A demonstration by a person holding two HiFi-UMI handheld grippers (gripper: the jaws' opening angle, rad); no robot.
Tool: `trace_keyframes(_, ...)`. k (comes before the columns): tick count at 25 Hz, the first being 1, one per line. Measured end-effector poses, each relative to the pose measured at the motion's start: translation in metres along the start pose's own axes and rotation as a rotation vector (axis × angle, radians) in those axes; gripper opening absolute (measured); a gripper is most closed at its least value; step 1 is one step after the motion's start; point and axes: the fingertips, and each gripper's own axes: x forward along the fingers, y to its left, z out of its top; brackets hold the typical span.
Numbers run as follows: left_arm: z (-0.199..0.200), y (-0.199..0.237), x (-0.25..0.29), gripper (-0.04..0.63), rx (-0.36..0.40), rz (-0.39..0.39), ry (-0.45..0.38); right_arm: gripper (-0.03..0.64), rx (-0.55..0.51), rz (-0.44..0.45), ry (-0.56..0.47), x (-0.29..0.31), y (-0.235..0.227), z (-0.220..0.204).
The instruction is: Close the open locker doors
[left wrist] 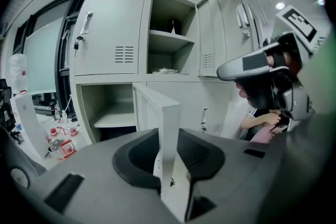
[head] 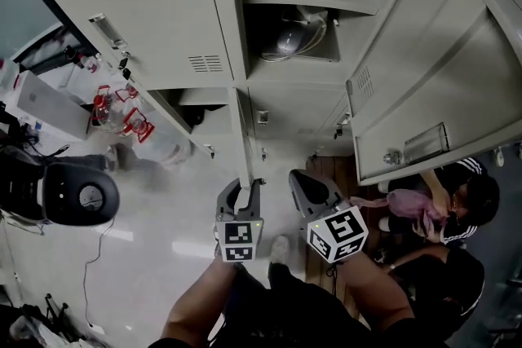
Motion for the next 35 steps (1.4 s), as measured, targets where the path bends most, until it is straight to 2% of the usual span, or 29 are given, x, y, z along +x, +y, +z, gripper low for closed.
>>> trace_keyframes(7,-0.006,0.041,-0.014,0.098,0.008,0.025,0.003,0.0,0.02,-0.004,0.004,0.028,0.018,0.001)
trace_keyframes(17,-0.008,0.125,-0.02,0.094,-0.002,0.086,0.022,0.0,0.037,-0.027,0.0,0.082,0.036,0.018)
trace_keyframes(35,0.005,0.214,0.001,0.149,0.071,0.045,0.013,0.0,0.074,-0.073,-0.024,0.158,0.06,0.034)
